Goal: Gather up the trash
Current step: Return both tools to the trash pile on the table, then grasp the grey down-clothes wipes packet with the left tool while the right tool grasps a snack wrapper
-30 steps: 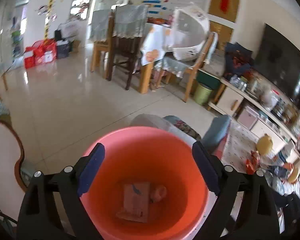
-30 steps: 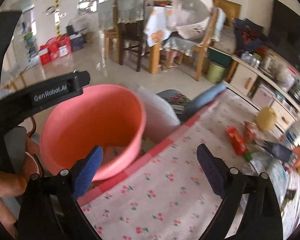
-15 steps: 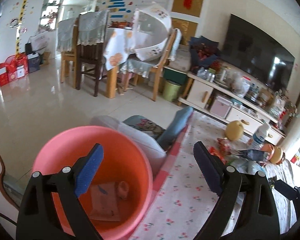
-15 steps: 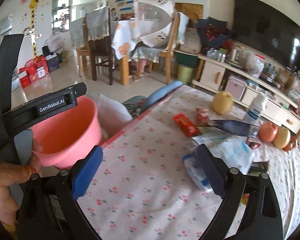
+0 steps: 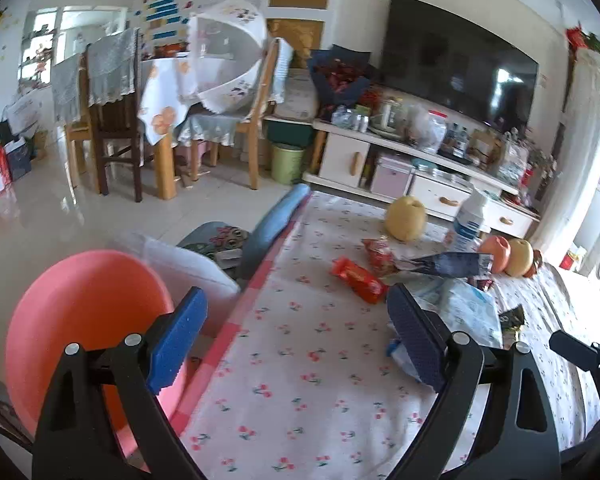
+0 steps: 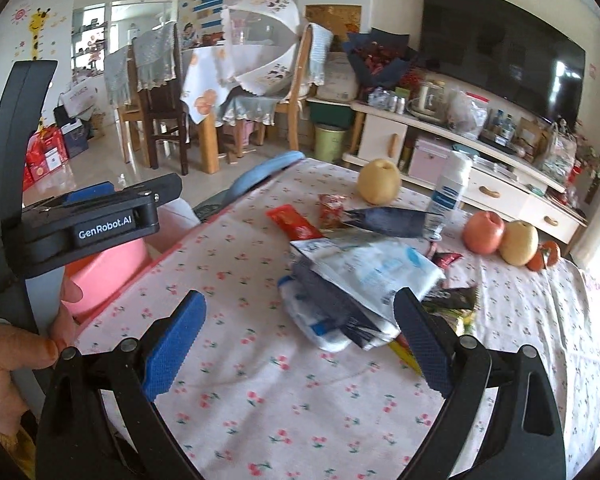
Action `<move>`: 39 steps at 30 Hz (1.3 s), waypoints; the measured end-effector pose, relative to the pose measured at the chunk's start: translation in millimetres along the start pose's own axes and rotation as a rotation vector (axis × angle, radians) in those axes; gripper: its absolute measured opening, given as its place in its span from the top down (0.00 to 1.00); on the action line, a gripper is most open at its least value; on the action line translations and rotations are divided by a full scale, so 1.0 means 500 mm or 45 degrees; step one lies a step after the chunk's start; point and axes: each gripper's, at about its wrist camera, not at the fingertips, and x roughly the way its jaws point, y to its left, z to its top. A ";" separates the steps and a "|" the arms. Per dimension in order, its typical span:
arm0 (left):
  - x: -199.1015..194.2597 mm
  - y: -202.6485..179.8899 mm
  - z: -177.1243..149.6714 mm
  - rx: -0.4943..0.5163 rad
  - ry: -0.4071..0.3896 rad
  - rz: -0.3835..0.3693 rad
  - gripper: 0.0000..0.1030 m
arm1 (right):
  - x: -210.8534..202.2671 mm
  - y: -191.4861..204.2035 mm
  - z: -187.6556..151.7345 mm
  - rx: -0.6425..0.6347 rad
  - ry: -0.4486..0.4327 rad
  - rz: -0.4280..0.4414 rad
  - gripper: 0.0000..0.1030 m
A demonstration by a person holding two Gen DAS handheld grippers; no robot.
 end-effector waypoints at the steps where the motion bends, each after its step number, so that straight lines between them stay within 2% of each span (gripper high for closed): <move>1: 0.001 -0.010 -0.002 0.010 0.000 -0.009 0.11 | -0.002 -0.009 -0.001 0.008 -0.002 -0.006 0.09; 9: 0.019 -0.070 -0.009 0.043 0.017 -0.058 0.11 | -0.008 -0.078 -0.020 0.077 -0.015 -0.046 0.09; 31: 0.064 -0.232 -0.057 0.273 0.094 -0.096 0.11 | 0.018 -0.254 -0.085 0.195 0.035 -0.150 0.09; 35: 0.069 -0.261 -0.063 0.310 0.101 -0.139 0.11 | 0.022 -0.318 -0.095 0.279 0.066 -0.162 0.09; 39: 0.081 -0.302 -0.062 0.407 0.105 -0.209 0.11 | 0.027 -0.376 -0.102 0.357 0.104 -0.136 0.09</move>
